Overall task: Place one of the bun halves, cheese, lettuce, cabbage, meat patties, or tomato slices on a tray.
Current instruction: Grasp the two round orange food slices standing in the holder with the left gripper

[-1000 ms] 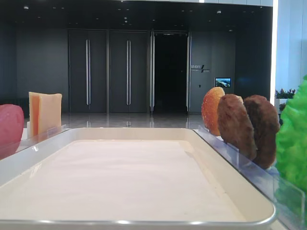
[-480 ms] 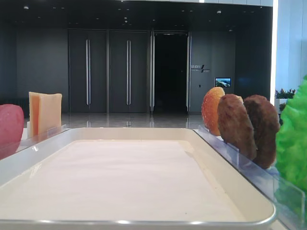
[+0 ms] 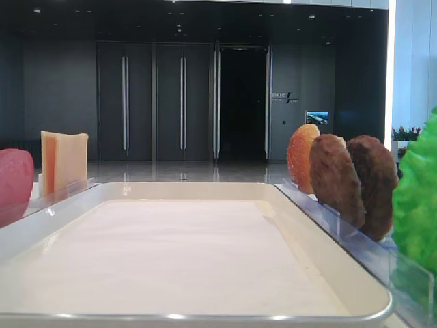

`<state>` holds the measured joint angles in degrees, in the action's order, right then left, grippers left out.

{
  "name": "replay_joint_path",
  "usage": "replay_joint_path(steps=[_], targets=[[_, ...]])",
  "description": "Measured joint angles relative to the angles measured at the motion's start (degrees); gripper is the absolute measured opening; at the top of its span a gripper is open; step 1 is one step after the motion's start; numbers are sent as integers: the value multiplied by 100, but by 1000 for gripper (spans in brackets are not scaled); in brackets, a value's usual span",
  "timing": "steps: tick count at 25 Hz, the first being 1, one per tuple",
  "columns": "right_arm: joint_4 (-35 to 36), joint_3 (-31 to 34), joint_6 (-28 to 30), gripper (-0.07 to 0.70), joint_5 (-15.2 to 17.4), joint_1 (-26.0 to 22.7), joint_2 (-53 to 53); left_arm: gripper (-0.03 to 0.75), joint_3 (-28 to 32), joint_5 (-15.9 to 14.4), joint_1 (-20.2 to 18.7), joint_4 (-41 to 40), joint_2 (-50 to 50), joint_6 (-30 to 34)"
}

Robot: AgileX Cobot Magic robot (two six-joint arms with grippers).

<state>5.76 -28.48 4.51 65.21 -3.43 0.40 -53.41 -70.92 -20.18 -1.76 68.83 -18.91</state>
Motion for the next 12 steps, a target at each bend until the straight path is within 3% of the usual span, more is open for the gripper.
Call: replay_joint_path(steps=[5, 12], targets=[[0, 0, 0, 540, 0, 0, 0, 517, -9, 30, -838, -36, 429, -734], [0, 0, 0, 540, 0, 0, 0, 517, -12, 367, -1376, -99, 935, -1324]])
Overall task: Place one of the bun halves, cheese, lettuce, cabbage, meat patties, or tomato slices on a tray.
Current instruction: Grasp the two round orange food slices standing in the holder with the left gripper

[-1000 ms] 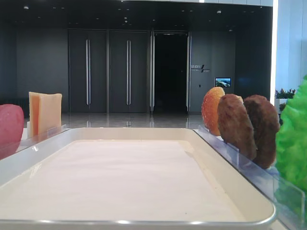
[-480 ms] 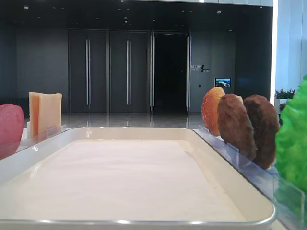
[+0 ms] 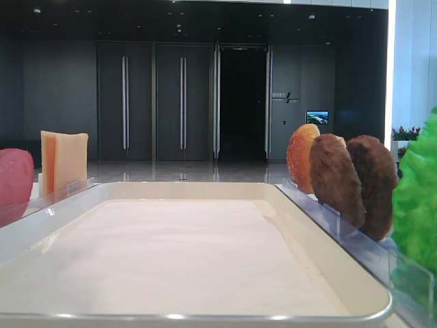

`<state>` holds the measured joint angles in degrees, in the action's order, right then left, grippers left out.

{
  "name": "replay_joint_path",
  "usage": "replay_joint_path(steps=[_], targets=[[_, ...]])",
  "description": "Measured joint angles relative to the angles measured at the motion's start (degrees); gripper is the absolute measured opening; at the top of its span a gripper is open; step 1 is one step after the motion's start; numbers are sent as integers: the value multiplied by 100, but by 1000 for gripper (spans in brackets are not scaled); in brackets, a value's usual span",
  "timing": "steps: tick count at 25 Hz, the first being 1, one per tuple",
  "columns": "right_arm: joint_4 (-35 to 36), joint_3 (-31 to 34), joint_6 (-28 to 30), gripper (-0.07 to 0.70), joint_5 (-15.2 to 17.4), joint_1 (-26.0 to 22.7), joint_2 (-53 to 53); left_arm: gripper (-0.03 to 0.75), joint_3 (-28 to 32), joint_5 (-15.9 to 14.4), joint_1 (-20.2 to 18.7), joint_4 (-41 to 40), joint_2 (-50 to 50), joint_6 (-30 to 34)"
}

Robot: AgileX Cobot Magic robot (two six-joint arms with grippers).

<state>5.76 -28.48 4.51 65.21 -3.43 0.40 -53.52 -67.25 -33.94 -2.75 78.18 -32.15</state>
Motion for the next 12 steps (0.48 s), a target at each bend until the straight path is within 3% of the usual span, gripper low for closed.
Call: replay_joint_path(steps=[4, 12], targets=[[0, 0, 0, 540, 0, 0, 0, 517, -14, 205, -88, -28, 180, -196], [0, 0, 0, 540, 0, 0, 0, 517, -25, 340, -88, -153, 338, -283]])
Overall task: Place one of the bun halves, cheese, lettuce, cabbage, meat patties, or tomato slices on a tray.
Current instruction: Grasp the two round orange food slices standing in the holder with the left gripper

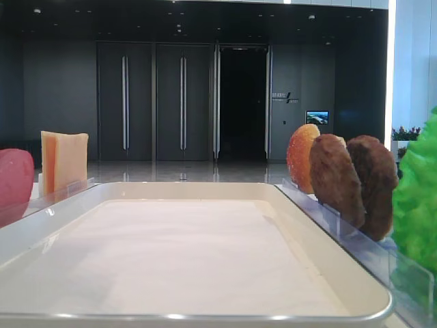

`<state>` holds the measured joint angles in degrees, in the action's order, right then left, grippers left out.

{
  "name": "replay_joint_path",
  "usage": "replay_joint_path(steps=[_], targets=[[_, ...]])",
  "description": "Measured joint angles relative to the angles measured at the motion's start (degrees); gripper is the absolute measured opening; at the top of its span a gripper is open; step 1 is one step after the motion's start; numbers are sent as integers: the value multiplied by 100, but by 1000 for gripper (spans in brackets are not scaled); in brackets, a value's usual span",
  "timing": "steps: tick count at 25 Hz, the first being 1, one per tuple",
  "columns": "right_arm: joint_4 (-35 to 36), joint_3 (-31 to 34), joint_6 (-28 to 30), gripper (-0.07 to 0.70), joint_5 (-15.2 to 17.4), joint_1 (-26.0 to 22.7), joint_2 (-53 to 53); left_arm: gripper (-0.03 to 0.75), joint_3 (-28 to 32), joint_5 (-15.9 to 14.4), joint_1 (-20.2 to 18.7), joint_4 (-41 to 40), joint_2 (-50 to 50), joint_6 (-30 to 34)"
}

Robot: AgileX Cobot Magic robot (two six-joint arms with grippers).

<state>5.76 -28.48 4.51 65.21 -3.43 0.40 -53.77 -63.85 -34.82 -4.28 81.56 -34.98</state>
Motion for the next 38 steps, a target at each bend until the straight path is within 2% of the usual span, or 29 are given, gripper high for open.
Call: replay_joint_path(steps=[31, 34, 38], targets=[[0, 0, 0, 540, 0, 0, 0, 516, 0, 143, 0, -50, 799, -11], [0, 0, 0, 540, 0, 0, 0, 478, 0, 90, 0, -50, 799, -11], [0, 0, 0, 540, 0, 0, 0, 342, -5, -101, 0, -50, 799, -11]])
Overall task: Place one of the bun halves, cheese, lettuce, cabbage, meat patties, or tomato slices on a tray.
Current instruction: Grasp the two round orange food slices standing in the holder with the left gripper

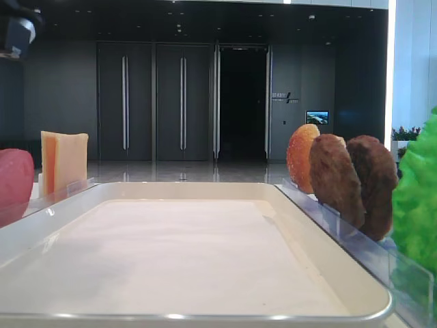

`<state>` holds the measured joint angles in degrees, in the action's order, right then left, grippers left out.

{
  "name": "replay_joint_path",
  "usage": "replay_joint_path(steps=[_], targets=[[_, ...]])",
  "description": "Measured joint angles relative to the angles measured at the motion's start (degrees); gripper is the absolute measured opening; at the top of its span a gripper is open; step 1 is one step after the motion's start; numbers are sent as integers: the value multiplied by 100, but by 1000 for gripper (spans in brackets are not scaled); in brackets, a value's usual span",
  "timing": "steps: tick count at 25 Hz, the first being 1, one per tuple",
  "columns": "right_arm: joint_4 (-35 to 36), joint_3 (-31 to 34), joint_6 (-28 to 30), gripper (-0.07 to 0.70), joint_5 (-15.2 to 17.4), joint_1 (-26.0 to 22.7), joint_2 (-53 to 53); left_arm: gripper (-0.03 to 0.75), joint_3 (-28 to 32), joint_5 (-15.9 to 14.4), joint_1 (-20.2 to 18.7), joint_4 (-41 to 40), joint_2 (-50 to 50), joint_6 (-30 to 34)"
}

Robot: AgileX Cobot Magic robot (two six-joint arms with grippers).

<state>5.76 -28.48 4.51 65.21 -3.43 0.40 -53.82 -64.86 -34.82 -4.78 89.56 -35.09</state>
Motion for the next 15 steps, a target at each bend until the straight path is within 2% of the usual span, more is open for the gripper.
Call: replay_joint_path(steps=[5, 15], targets=[[0, 0, 0, 540, 0, 0, 0, 157, 0, -114, 0, -6, 0, 0], [0, 0, 0, 540, 0, 0, 0, 144, 0, -200, 0, -26, 0, 30]])
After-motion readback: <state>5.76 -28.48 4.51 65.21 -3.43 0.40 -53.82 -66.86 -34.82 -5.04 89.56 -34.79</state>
